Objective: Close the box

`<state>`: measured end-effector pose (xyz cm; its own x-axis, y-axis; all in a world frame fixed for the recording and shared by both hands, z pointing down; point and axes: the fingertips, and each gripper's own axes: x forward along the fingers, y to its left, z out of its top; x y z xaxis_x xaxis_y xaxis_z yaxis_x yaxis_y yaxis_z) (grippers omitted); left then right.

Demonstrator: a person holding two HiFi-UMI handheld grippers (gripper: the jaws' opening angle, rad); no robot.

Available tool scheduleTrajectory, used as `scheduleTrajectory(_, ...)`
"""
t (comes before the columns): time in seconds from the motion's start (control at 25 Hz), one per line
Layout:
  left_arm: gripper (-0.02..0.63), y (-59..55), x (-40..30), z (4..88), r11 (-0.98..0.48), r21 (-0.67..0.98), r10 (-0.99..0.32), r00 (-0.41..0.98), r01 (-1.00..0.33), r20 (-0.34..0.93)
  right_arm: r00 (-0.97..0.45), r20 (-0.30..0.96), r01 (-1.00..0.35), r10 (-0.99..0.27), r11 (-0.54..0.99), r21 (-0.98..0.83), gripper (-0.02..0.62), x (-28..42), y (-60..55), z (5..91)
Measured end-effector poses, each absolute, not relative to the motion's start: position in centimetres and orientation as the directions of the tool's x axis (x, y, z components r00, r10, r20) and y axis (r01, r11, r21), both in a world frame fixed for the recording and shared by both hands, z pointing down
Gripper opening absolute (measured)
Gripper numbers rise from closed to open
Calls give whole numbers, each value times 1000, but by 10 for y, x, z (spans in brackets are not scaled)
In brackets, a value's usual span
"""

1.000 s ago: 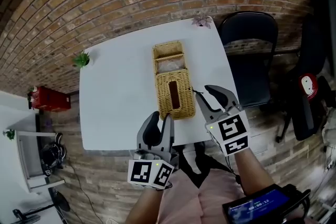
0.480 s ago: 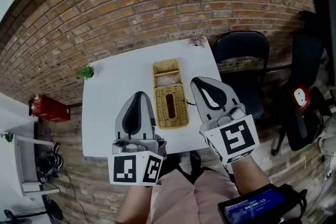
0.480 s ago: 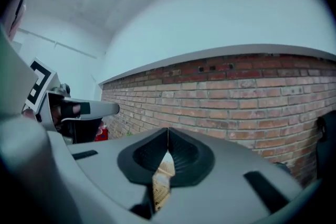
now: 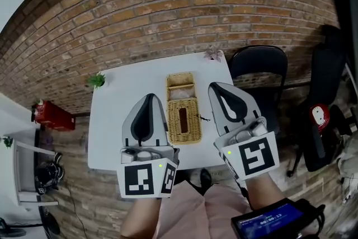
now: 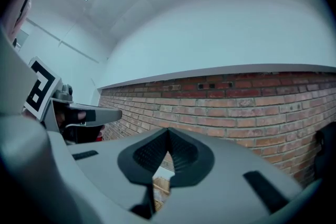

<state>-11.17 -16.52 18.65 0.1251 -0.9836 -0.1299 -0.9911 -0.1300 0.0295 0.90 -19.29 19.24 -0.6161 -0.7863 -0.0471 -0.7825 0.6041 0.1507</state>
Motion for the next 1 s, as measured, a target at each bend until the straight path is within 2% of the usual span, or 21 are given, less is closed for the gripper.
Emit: scheduleTrajectory(1.0,15,-169,-102,191,-136,8,-984,134,-991,-115,-625,-48,-777,-779,614,138,-2,13,-195,194)
